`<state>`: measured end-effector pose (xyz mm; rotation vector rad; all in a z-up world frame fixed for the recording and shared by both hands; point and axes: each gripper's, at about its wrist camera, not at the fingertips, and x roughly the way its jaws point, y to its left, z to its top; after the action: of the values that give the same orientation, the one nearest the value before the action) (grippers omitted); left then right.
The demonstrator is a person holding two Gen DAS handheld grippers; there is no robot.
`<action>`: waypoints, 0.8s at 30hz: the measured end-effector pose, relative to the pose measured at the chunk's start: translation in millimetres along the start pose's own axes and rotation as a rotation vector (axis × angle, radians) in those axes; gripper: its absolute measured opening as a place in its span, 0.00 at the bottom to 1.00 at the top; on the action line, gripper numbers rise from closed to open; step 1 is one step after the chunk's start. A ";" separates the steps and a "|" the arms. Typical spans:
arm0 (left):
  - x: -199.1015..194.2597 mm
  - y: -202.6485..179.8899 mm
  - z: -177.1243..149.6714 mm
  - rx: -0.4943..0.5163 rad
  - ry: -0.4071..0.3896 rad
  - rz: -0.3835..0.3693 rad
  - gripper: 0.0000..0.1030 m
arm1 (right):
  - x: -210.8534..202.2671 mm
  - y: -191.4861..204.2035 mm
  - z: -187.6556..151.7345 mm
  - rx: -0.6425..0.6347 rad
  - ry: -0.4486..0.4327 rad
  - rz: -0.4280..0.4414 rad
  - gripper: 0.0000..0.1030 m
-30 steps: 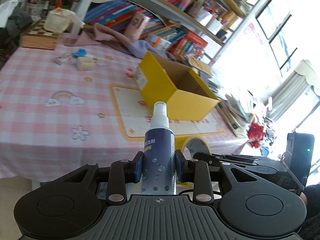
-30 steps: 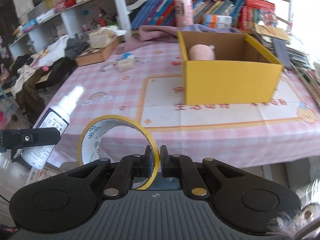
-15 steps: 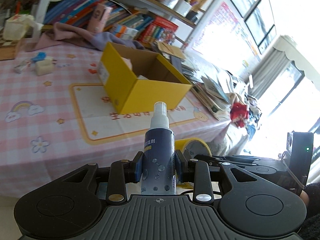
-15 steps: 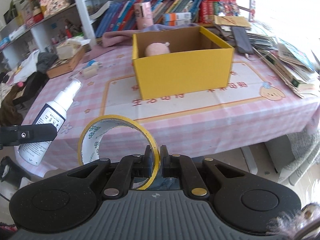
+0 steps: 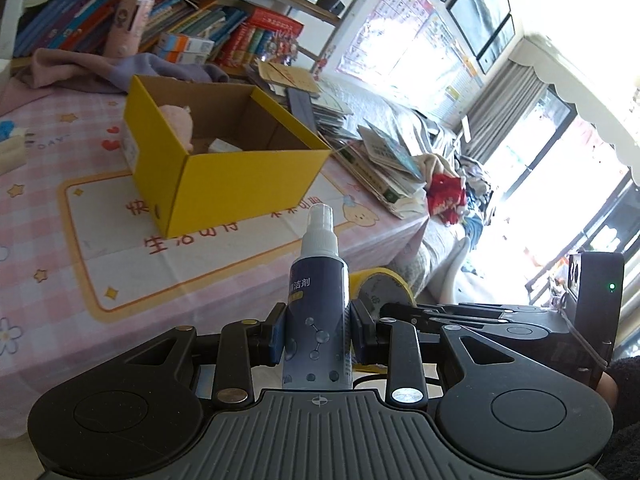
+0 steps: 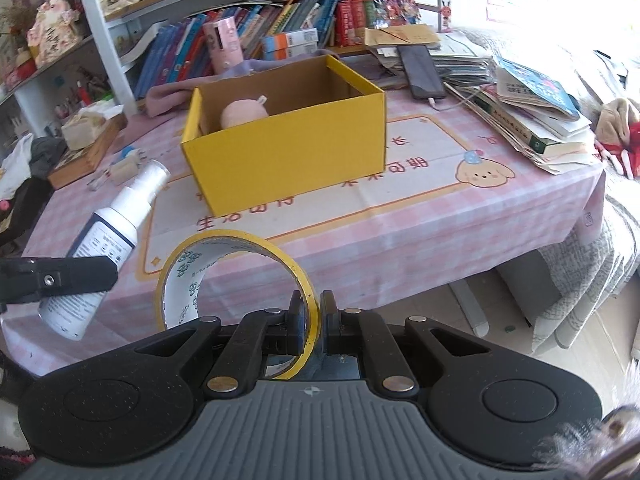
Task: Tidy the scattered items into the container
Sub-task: 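Carry the white spray bottle with left tool while right tool carries tape toward yellow box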
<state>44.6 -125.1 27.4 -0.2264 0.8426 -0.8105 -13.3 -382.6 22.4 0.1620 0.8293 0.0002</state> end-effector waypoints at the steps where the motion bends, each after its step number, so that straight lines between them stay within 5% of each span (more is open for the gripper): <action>1: 2.5 -1.1 1.3 0.003 0.001 -0.005 0.30 | 1.9 -1.4 0.7 0.000 0.006 0.000 0.07; 18: 44.1 5.8 46.9 -0.012 -0.050 -0.023 0.30 | 39.5 -20.8 44.7 -0.052 0.005 0.022 0.07; 24: 57.0 13.0 80.5 -0.023 -0.105 -0.001 0.30 | 56.3 -38.6 85.3 -0.033 -0.036 0.047 0.07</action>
<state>133.6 -167.2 41.7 -0.2873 0.7539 -0.7833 84.9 -429.3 32.1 0.1505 0.7891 0.0553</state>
